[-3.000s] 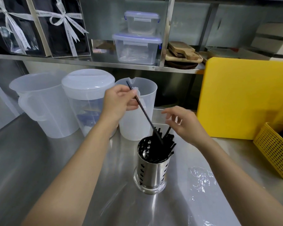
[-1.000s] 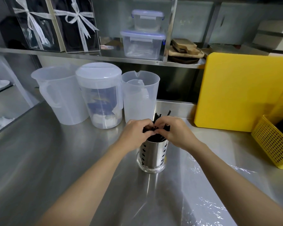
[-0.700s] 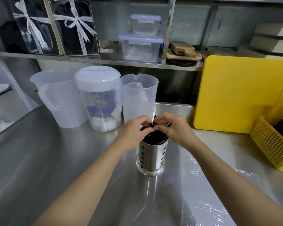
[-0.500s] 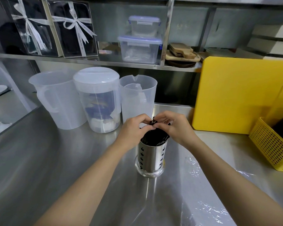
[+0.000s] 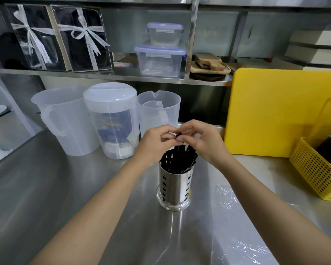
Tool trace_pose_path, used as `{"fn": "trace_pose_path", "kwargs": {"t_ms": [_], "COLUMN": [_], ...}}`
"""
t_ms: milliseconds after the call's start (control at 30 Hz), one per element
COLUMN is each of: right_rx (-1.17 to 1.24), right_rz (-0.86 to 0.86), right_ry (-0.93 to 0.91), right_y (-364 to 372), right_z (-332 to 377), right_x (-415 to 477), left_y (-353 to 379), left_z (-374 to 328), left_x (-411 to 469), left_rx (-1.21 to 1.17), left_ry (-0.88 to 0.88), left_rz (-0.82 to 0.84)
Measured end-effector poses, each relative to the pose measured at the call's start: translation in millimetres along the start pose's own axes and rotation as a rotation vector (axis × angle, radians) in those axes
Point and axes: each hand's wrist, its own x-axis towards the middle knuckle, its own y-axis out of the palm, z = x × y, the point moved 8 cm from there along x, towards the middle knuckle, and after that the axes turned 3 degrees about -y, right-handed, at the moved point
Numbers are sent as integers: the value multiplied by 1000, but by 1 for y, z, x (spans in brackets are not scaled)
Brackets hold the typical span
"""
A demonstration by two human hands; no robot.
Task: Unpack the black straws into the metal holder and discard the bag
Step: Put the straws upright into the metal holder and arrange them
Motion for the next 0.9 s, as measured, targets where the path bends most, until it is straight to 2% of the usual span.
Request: {"fn": "trace_pose_path", "kwargs": {"t_ms": [100, 233, 333, 467, 567, 900], "right_rx": [31, 150, 207, 208, 229, 578], "right_rz": [-56, -141, -124, -31, 42, 84], "right_ry": [15, 110, 140, 147, 146, 152], "right_y": [-6, -17, -18, -14, -10, -16], "right_z": [-1, -14, -23, -27, -23, -14], "right_x": [1, -3, -6, -11, -13, -18], "left_y": [-10, -40, -57, -69, -65, -31], "left_z": [-11, -26, -35, -26, -8, 40], "left_x": [5, 10, 9, 8, 10, 8], "left_rx": [-34, -263, -364, -623, -775, -1222], "left_ry": [31, 34, 12, -84, -177, -439], "left_rz": [-52, -205, -308, -436, -446, -410]}}
